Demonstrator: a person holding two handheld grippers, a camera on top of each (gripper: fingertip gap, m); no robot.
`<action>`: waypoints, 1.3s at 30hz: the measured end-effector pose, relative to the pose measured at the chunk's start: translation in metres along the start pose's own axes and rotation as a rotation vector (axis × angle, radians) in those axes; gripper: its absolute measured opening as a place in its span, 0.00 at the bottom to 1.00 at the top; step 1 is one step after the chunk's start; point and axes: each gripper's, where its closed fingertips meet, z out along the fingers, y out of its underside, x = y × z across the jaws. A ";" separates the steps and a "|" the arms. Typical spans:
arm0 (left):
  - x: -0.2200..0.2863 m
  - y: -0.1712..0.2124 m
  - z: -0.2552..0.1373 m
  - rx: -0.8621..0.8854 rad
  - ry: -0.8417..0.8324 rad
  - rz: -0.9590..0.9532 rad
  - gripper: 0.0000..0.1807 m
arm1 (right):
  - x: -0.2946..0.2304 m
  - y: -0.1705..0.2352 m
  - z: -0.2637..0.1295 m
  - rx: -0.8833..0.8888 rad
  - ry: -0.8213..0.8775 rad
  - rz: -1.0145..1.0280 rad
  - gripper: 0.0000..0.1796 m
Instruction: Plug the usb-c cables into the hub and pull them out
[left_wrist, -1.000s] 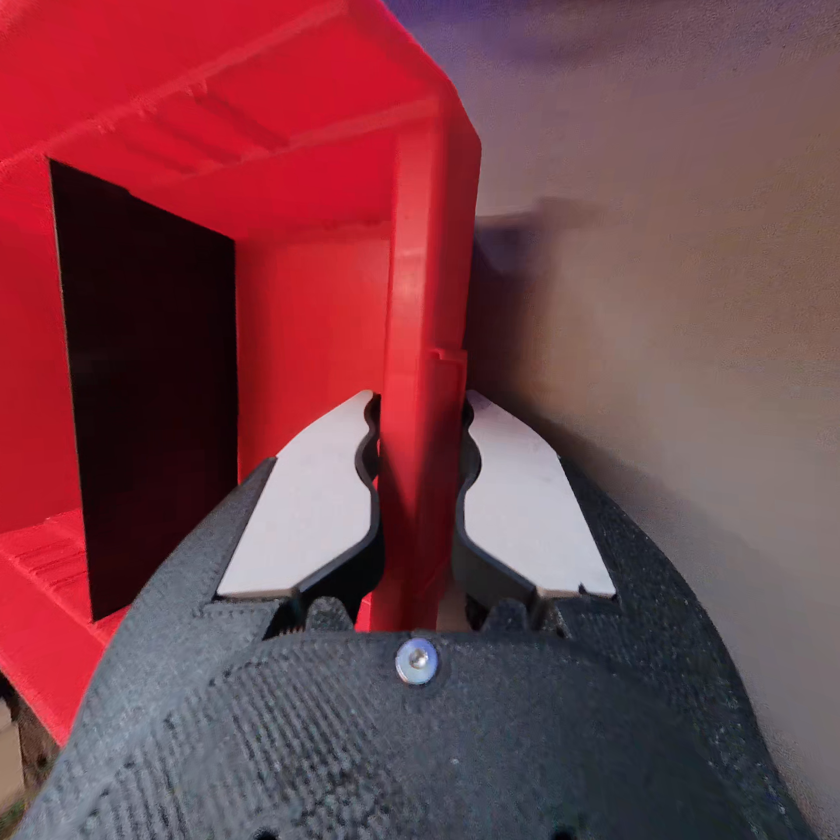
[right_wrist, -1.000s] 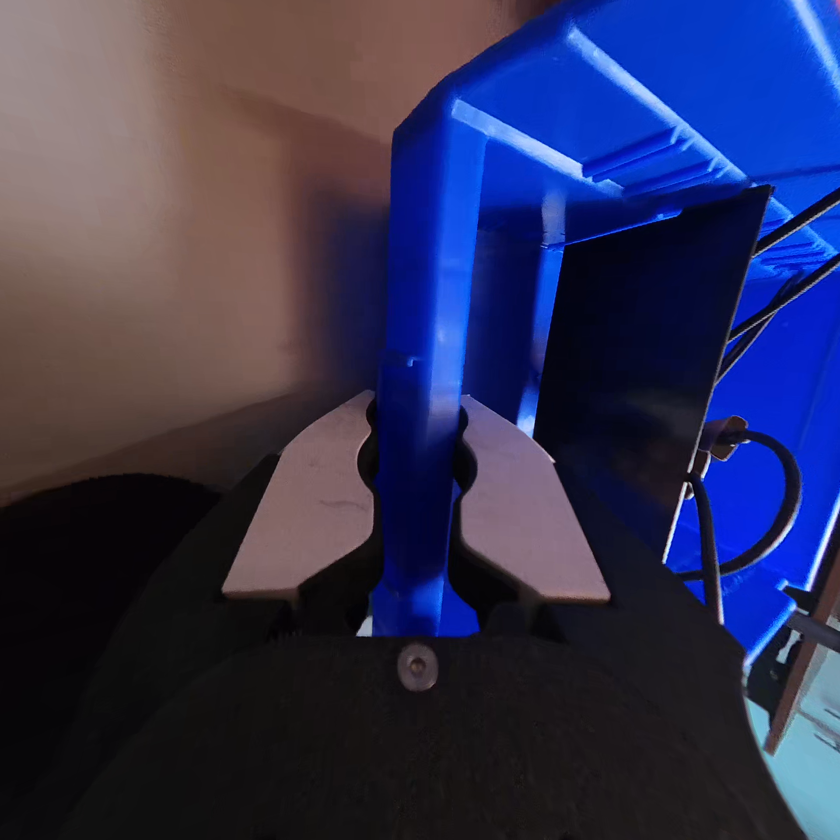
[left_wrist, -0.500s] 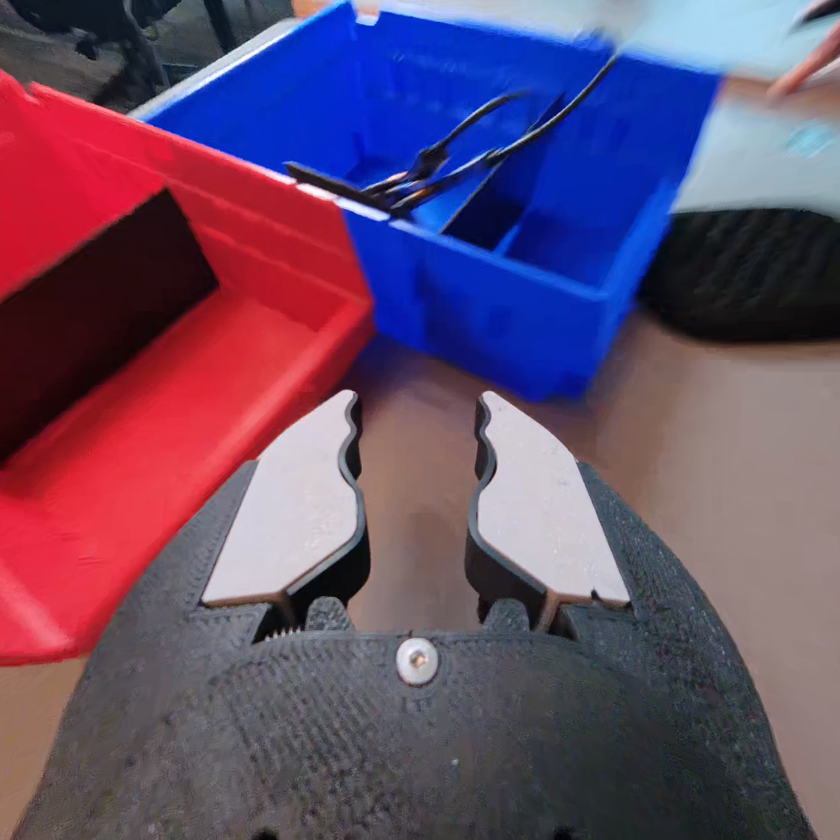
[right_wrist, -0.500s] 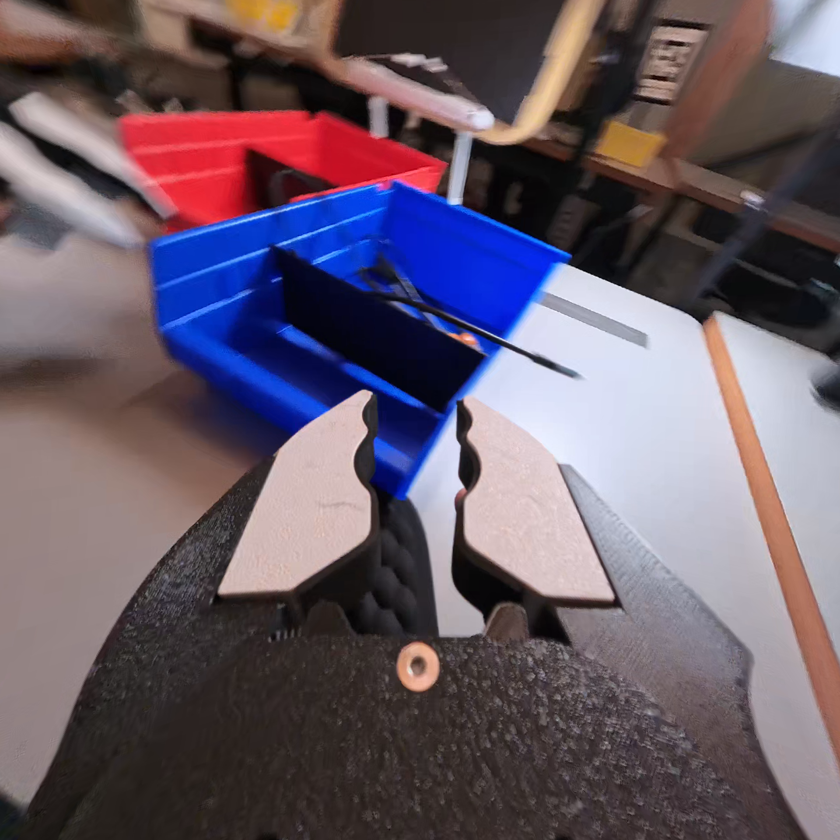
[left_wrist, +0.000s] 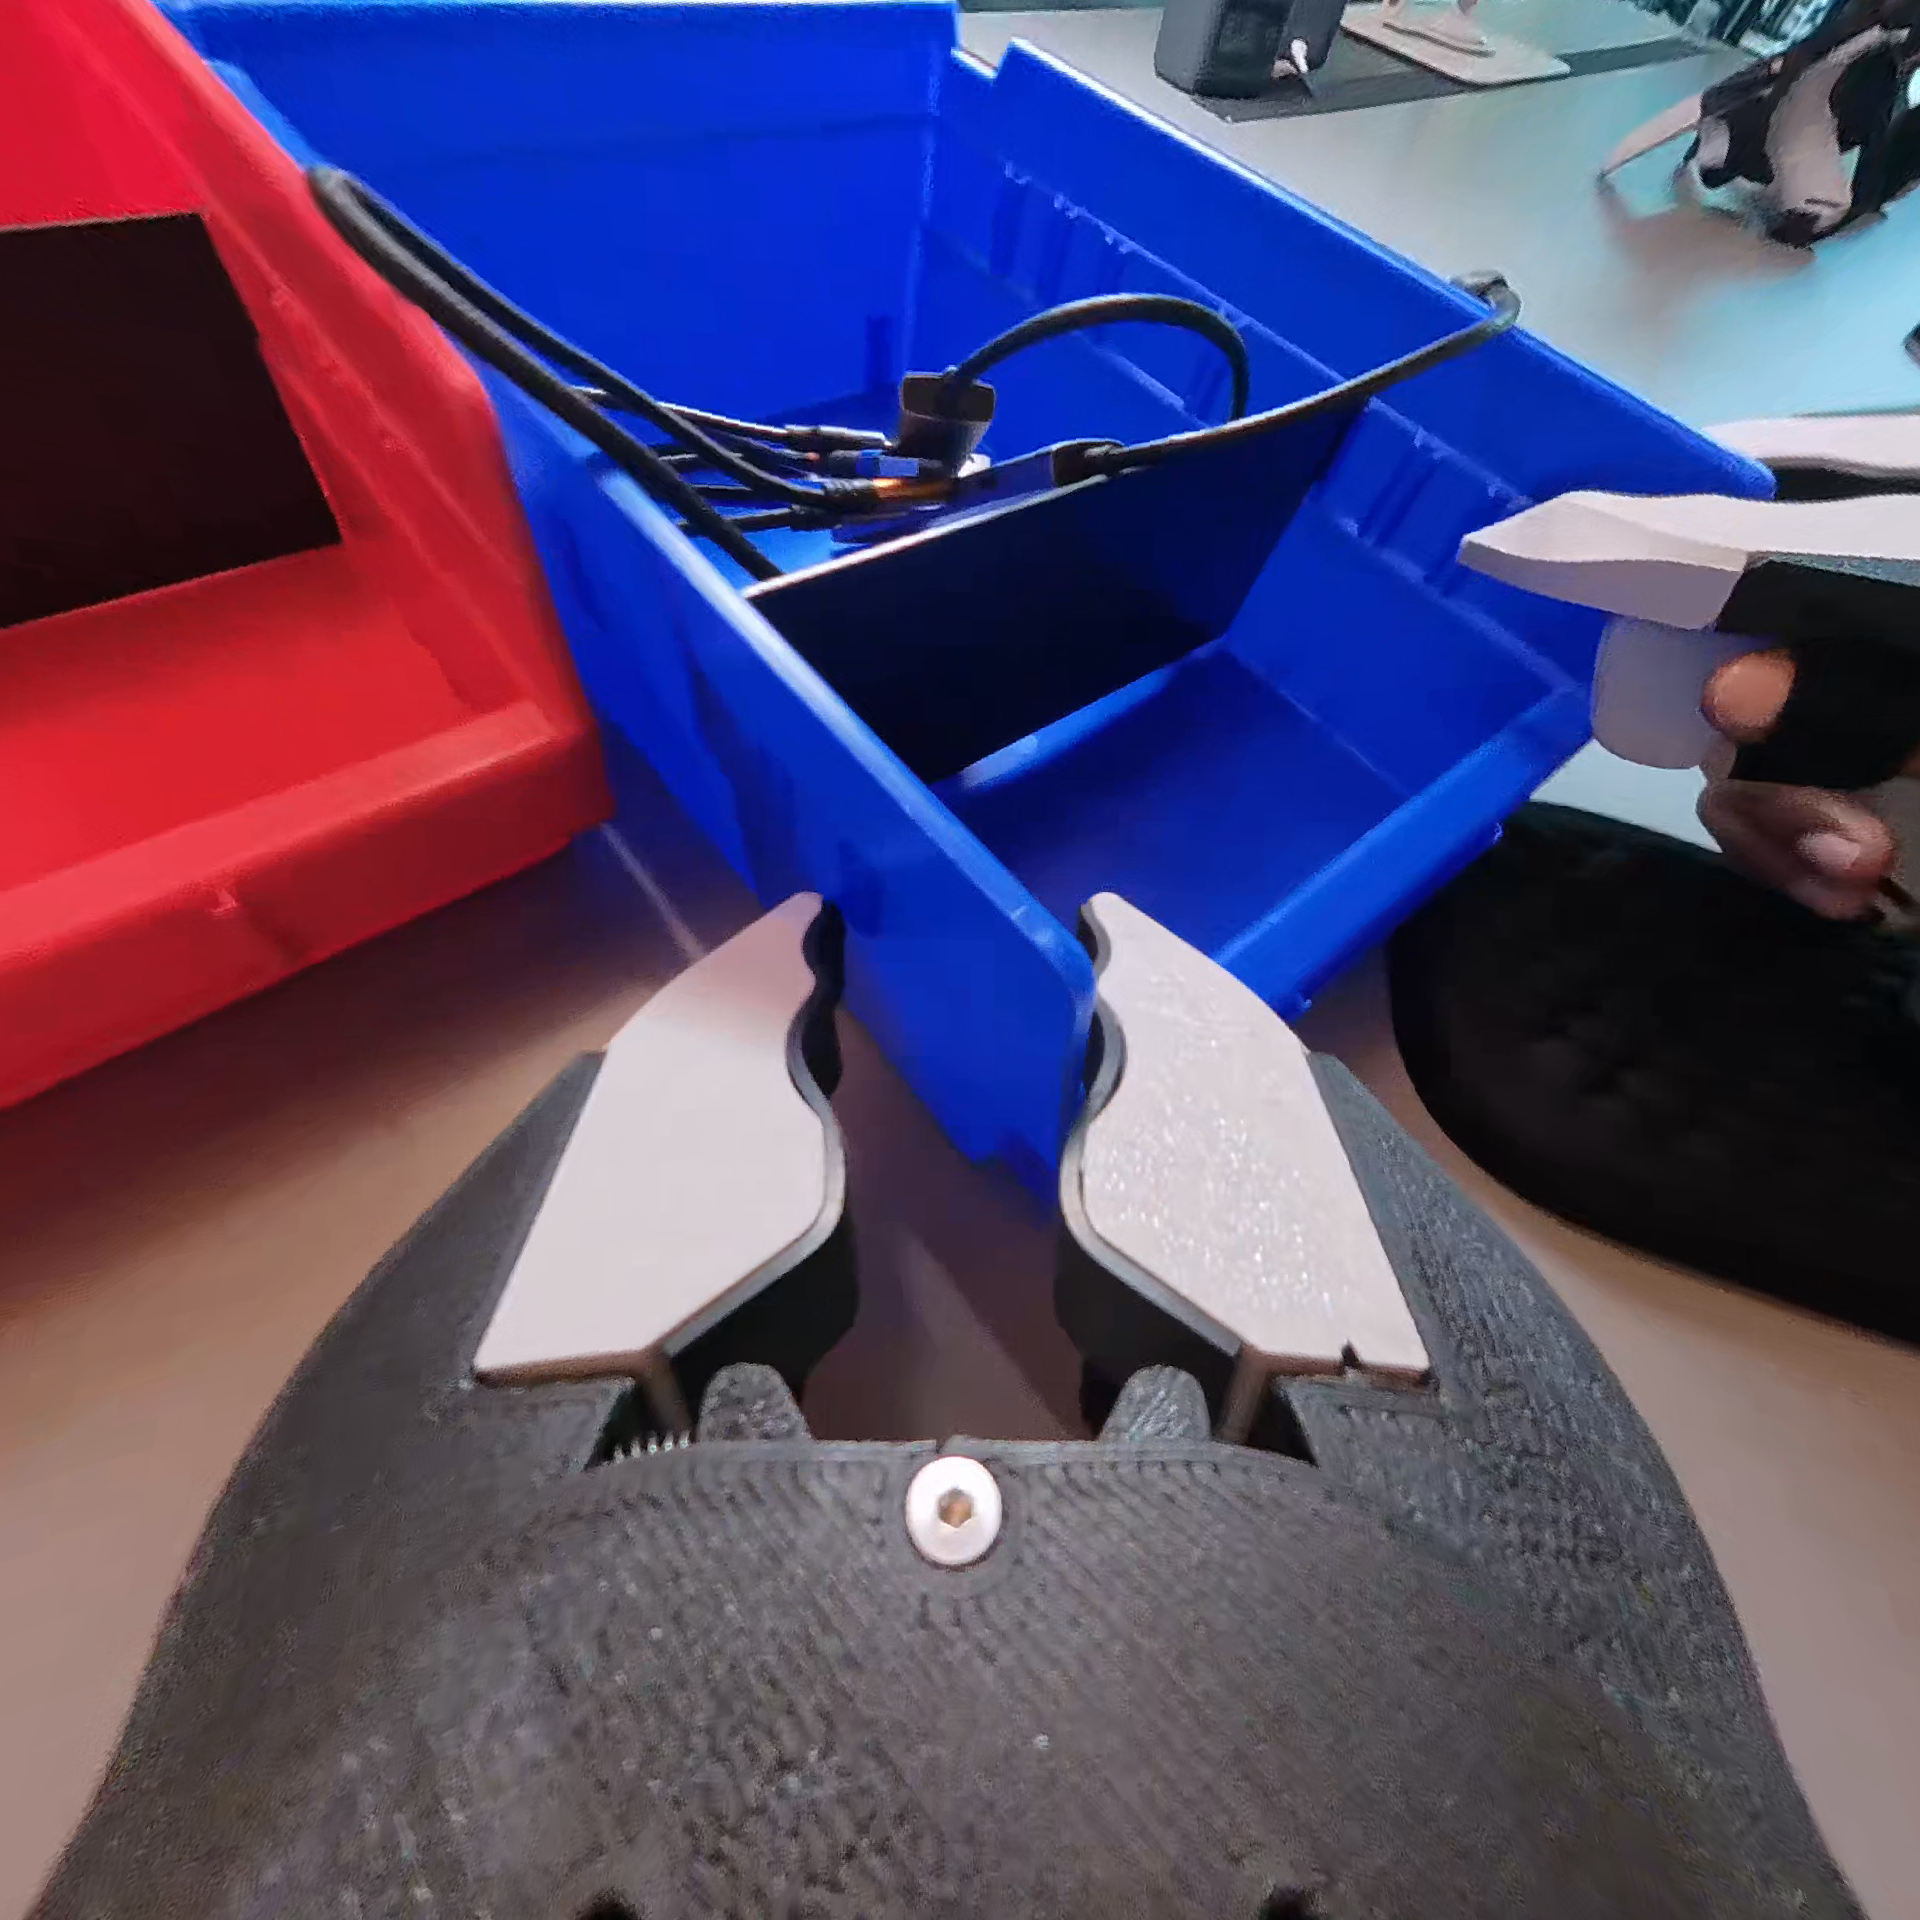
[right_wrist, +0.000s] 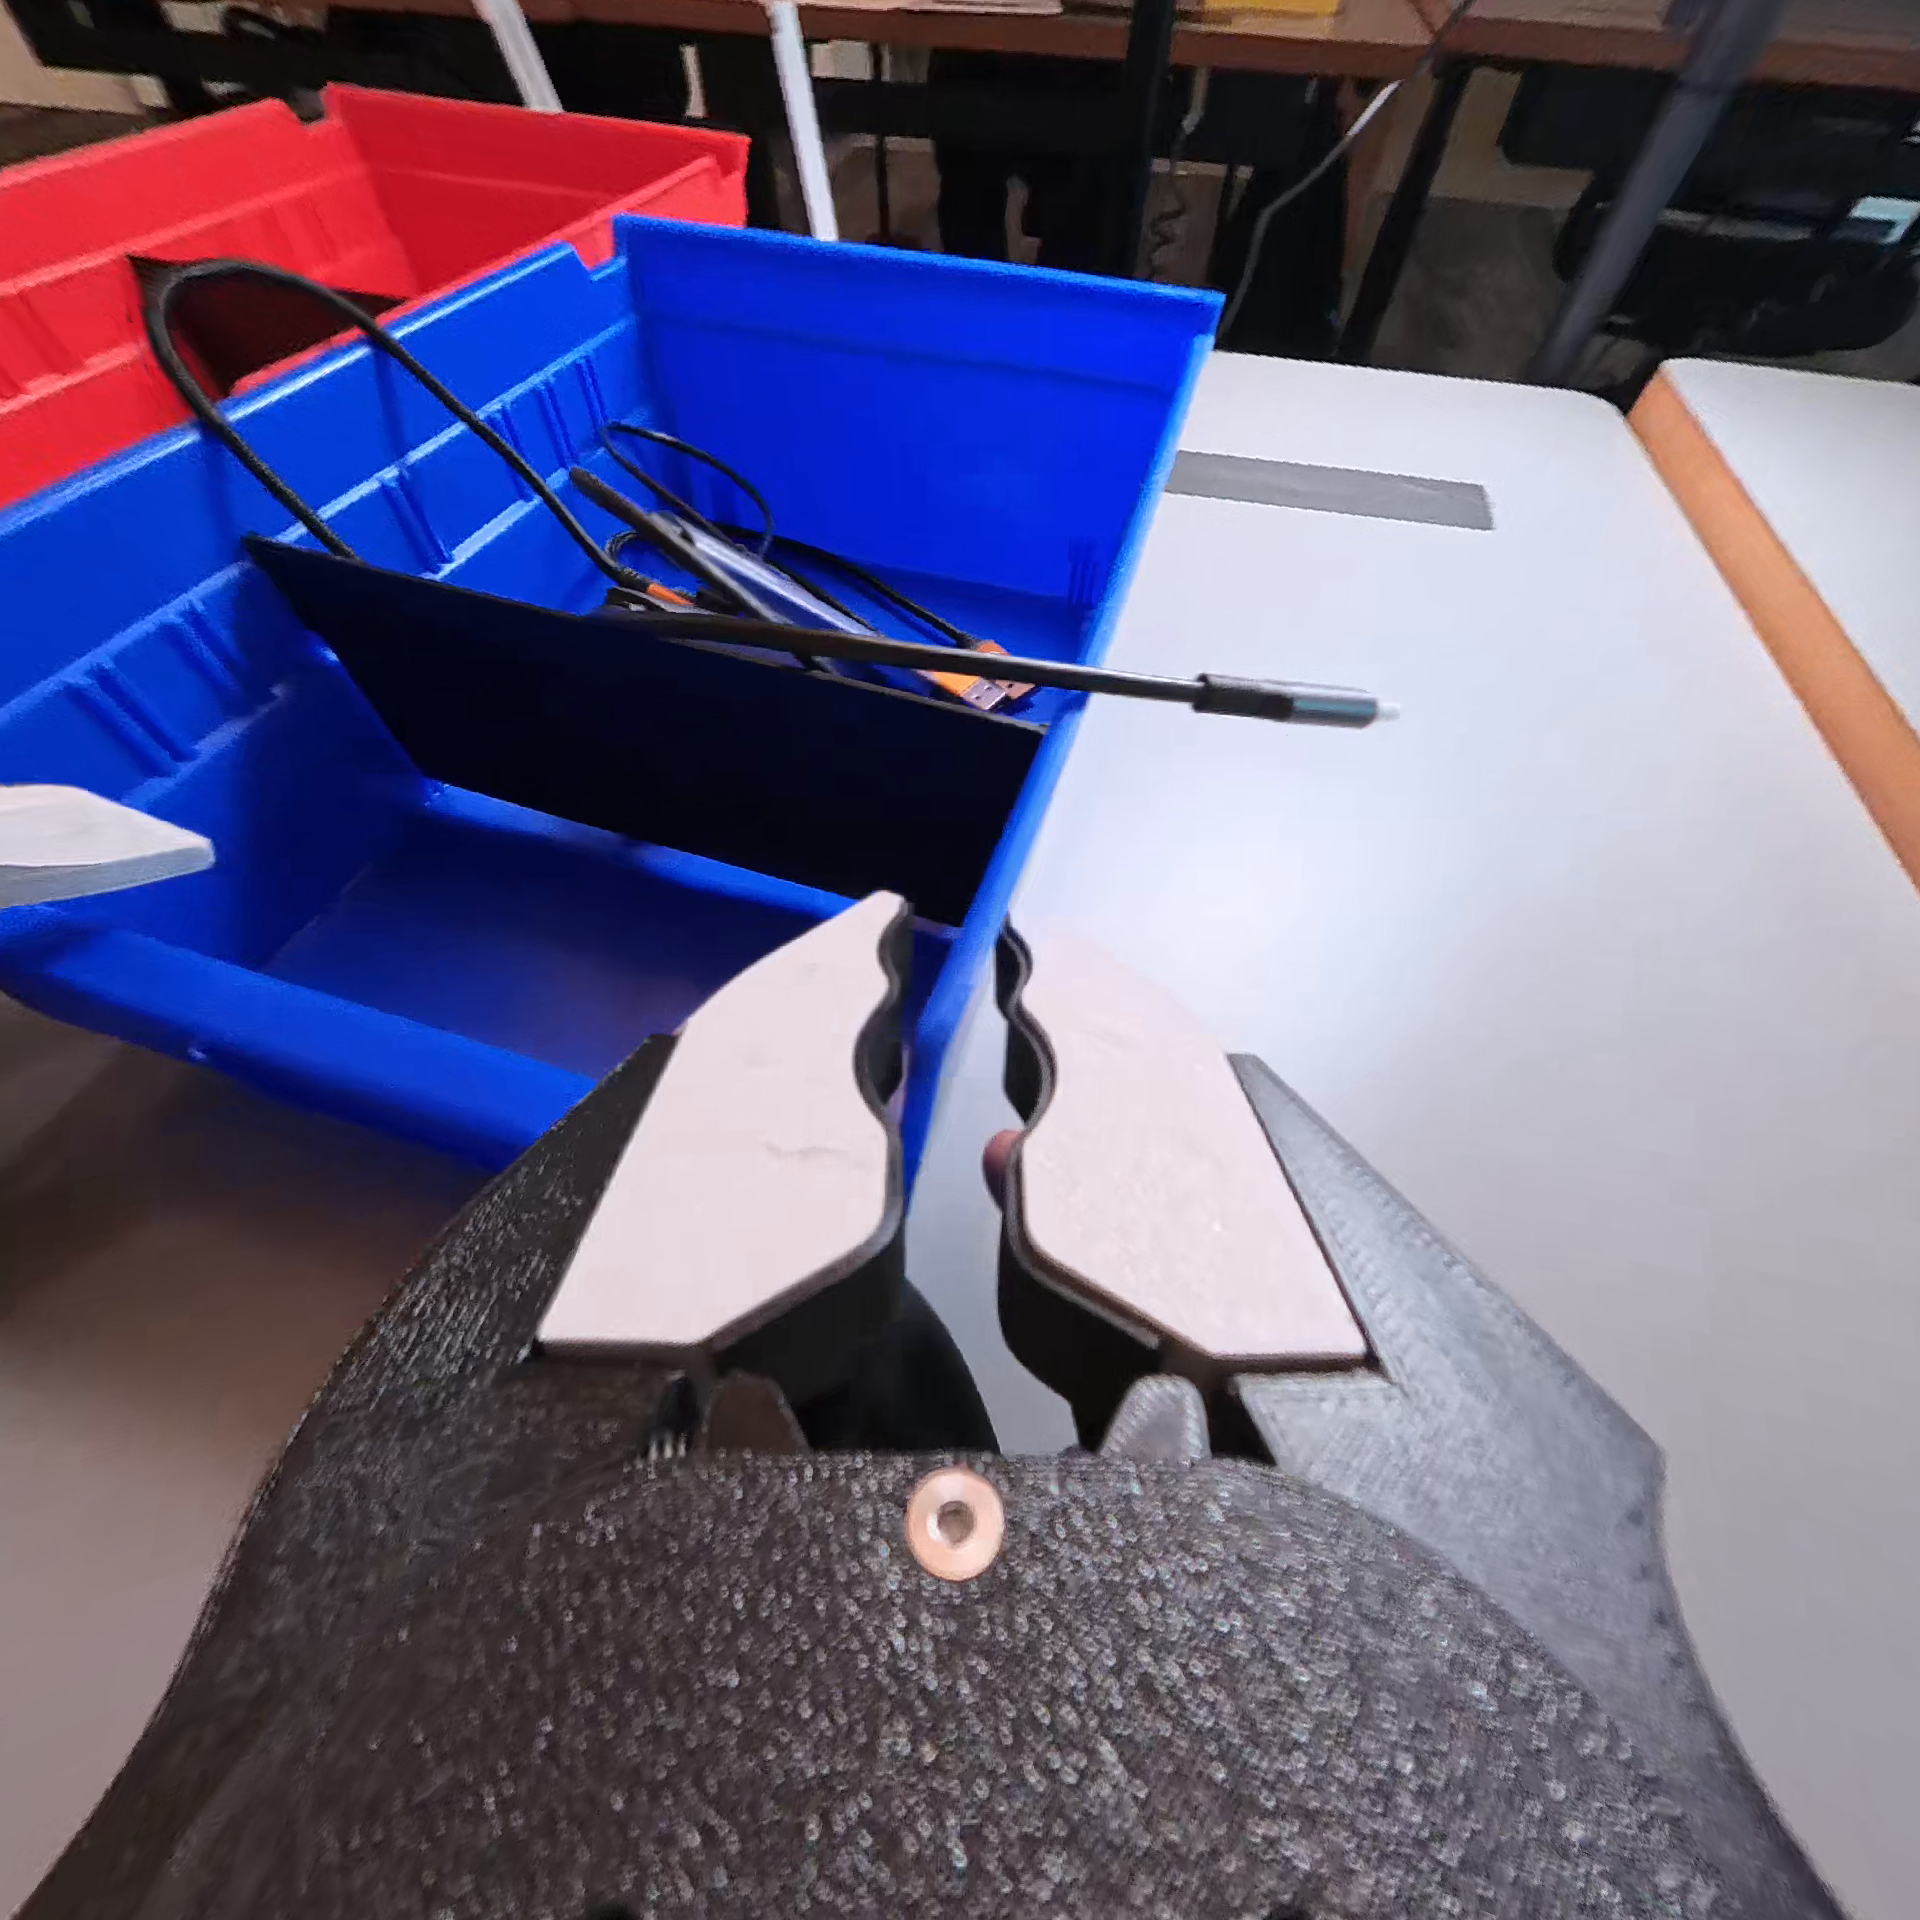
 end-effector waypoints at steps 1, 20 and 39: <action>-0.001 -0.001 0.000 0.007 -0.001 -0.009 0.22 | 0.000 0.000 -0.001 0.009 -0.006 0.015 0.08; -0.075 -0.134 -0.199 0.403 -0.414 0.158 0.10 | -0.154 -0.197 -0.048 0.420 -0.193 -0.121 0.10; -0.311 0.035 -0.319 0.180 -0.839 -0.206 0.02 | -0.415 -0.100 0.115 0.068 -0.573 -0.166 0.16</action>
